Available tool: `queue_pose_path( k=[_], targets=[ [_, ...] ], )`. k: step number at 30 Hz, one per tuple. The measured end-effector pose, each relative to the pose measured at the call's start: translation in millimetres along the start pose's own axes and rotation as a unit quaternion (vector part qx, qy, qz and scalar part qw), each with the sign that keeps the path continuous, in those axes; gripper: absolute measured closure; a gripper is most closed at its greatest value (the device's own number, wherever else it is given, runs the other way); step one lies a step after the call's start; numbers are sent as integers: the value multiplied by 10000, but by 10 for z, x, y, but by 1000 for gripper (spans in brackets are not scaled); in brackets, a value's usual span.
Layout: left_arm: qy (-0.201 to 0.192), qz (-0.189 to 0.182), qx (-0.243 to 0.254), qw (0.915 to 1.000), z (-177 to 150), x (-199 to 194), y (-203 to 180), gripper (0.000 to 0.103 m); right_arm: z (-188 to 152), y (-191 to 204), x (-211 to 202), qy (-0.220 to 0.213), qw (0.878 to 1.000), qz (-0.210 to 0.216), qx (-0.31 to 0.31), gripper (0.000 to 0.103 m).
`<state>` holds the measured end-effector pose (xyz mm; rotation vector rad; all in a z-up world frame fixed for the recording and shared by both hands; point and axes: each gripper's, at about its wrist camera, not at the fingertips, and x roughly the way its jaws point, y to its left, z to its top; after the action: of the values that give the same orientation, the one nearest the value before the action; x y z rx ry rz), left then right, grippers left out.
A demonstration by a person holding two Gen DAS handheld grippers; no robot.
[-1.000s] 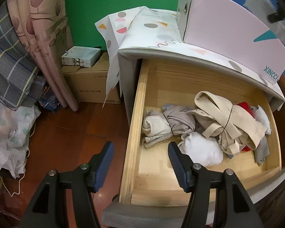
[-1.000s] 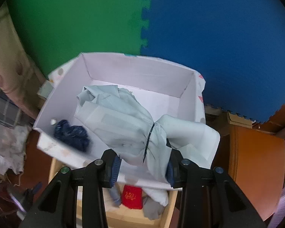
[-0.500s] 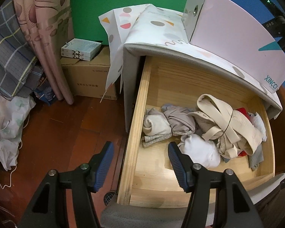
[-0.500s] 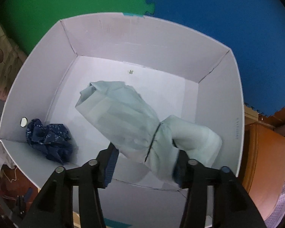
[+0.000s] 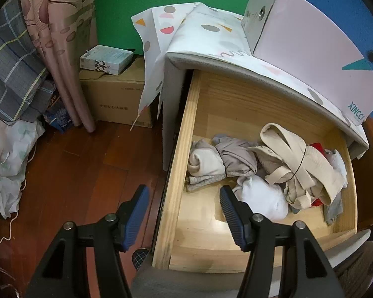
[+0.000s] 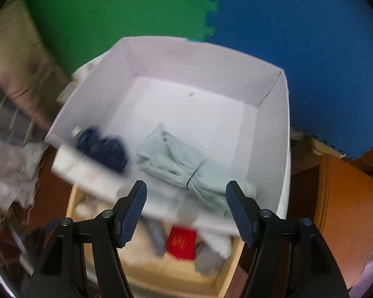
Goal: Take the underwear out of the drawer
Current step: 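Lower the pale blue bundle into the white box and open the right tool, then reach the right tool back into the drawer toward the beige strapped garment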
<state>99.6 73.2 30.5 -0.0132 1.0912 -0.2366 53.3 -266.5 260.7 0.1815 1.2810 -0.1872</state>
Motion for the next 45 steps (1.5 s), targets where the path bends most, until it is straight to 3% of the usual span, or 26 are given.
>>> queue_pose_path(
  k=[5,12,18,33,40,45],
  targets=[
    [33,118,112,9999,-9,11,-70,43,-524,116,-38,237,9990,310,-195,39],
    [40,166,199,9997,-32,6,-108,43,-1025,381,523,877,9938,658,-170,39],
    [52,84,109,9999,-18,6,-67,43,-1090,635,1030,1131,9910,703,-139,27],
    [151,-23,87,9998,-22,41,-52,43,-1059,1016,1807,1468,9875,348,-463,25],
    [194,21,151,9997,-42,64,-104,43,-1086,1020,1788,1388,9885,450,-408,39],
    [209,37,188,9996,-47,63,-128,43,-1167,879,1634,1334,9896,477,-238,41]
  ],
)
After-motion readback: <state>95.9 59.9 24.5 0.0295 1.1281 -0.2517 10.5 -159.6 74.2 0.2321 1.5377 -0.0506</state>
